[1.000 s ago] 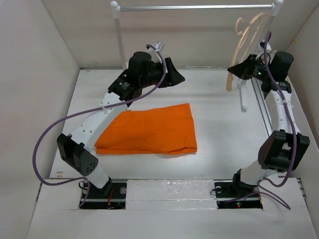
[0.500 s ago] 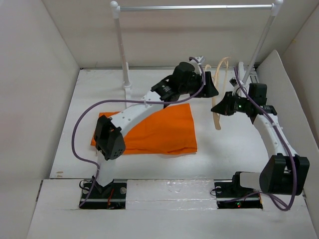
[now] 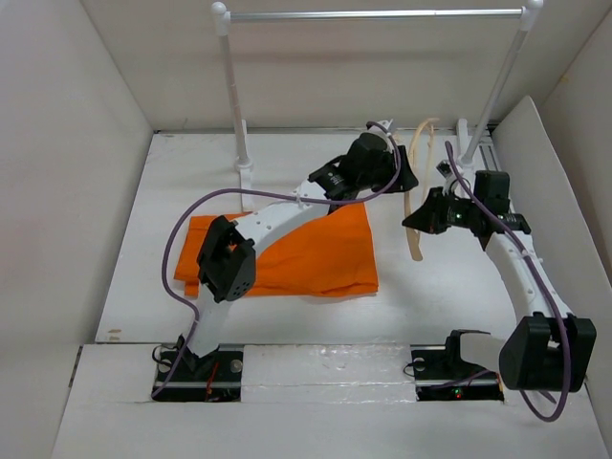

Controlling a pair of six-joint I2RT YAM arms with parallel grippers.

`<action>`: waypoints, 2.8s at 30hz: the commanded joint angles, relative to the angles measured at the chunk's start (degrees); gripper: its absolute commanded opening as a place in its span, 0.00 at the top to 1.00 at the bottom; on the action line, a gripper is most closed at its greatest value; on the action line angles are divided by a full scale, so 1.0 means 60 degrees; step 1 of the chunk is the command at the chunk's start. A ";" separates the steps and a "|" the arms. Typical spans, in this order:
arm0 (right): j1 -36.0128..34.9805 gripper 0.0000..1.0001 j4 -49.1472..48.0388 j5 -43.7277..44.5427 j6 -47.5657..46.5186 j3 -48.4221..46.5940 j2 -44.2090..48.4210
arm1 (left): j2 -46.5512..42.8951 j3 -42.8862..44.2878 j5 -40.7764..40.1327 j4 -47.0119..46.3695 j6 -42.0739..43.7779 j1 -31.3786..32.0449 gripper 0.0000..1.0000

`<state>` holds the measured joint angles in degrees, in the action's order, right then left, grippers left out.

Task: Place the trousers on the hanger
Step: Pick up the hanger from the clothesline, then place the trousers on the hanger.

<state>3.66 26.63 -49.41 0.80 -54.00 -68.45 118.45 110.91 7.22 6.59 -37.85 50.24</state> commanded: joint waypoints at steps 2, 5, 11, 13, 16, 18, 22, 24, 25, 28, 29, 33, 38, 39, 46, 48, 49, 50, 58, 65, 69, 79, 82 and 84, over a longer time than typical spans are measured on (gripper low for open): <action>-0.0156 1.00 0.0598 -0.0087 -0.0571 0.0225 0.0523 | 0.0019 -0.0378 -0.0282 -0.1022 -0.0269 0.0182 0.51; -0.0244 1.00 0.1083 -0.0129 -0.0821 0.0561 0.0771 | -0.0084 -0.1154 -0.0048 -0.1638 -0.0562 0.0270 0.54; -0.0332 0.86 0.2122 0.0235 -0.1187 0.0987 0.1490 | -0.0317 -0.2399 -0.0091 -0.1902 -0.1031 0.0460 1.00; -0.0201 0.58 0.2982 0.0440 -0.1566 0.0900 0.1739 | -0.0727 -0.3204 0.0040 -0.2108 -0.1206 0.0460 1.00; -0.0360 0.46 0.4098 0.1434 -0.2226 0.0110 0.1900 | -0.1545 -0.4737 0.0202 -0.2956 -0.1733 0.0548 1.00; -0.0464 0.45 0.4102 0.1921 -0.2184 -0.0198 0.2046 | -0.2073 -0.5823 0.0115 -0.3630 -0.2200 0.0636 1.00; -0.0464 0.57 0.2980 0.1555 -0.1848 0.0076 0.1843 | -0.2486 -0.6765 -0.0892 -0.3999 -0.2466 0.0972 1.00; -0.0464 0.94 0.1909 0.1234 -0.1119 0.0530 0.1769 | -0.2501 -0.7145 -0.1101 -0.4086 -0.2656 0.0973 1.00; -0.0565 1.00 0.0889 0.1131 -0.0926 0.0910 0.1682 | -0.2487 -0.7264 -0.1565 -0.4145 -0.2701 0.0973 1.00; -0.1136 1.00 -0.0656 0.1262 -0.0295 0.1251 0.0949 | -0.2384 -0.7572 -0.1950 -0.4204 -0.2979 0.0973 1.00; -0.1341 1.00 -0.0949 0.1291 -0.0236 0.1381 0.0397 | -0.2340 -0.7645 -0.1980 -0.4218 -0.3096 0.0973 1.00; -0.2453 0.60 -0.2964 0.2051 0.0566 0.1761 -0.1037 | -0.2398 -0.8054 -0.2388 -0.4263 -0.3477 0.0973 1.00; -0.2544 0.56 -0.4742 0.2315 0.1346 0.2495 -0.2111 | -0.2574 -0.8421 -0.2478 -0.4189 -0.3565 0.0769 1.00; -0.2645 0.56 -0.5138 0.2447 0.1521 0.2583 -0.2418 | -0.2603 -0.8495 -0.2522 -0.4204 -0.3594 0.0768 1.00; -0.3275 0.55 -0.5845 0.2830 0.1976 0.2584 -0.3415 | -0.2502 -0.8452 -0.2567 -0.3955 -0.3463 0.0768 1.00; -0.3582 0.55 -0.5671 0.3033 0.2064 0.2511 -0.3577 | -0.2384 -0.8393 -0.2493 -0.3911 -0.3405 0.0768 1.00; -0.3584 0.55 -0.5742 0.3049 0.2122 0.2554 -0.3679 | -0.2355 -0.8407 -0.2493 -0.3925 -0.3404 0.0768 1.00; -0.3685 0.55 -0.5873 0.2904 0.2210 0.2641 -0.3709 | -0.2340 -0.8465 -0.2479 -0.3940 -0.3419 0.0768 1.00; -0.2297 1.00 -0.5760 0.2229 0.2622 0.3141 -0.2013 | -0.2676 -0.8803 -0.2567 -0.3808 -0.3025 0.0548 1.00; -0.0275 1.00 -0.4222 0.1395 0.2138 0.1940 -0.0810 | -0.3158 -0.9182 -0.2536 -0.3311 -0.2467 0.0548 1.00; 0.0938 1.00 -0.2992 0.1482 0.1450 0.1558 -0.0736 | -0.3613 -0.9345 -0.3018 -0.2843 -0.2336 0.0372 1.00; 0.2757 1.00 -0.2885 0.1204 0.1024 0.2963 -0.0003 | -0.4508 -0.9726 -0.3781 -0.1862 -0.1895 0.0270 1.00; 0.2948 1.00 -0.2959 0.1116 0.1024 0.3037 -0.0033 | -0.4537 -0.9740 -0.3855 -0.1655 -0.1924 0.0270 1.00; 0.3037 1.00 -0.3149 0.1042 0.1112 0.3038 -0.0149 | -0.4581 -0.9843 -0.3797 -0.1786 -0.1925 0.0270 1.00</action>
<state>20.43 11.42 -41.63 8.56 -35.48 -69.54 93.03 53.21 -11.66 -7.75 -51.48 52.64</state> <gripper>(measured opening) 0.048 0.084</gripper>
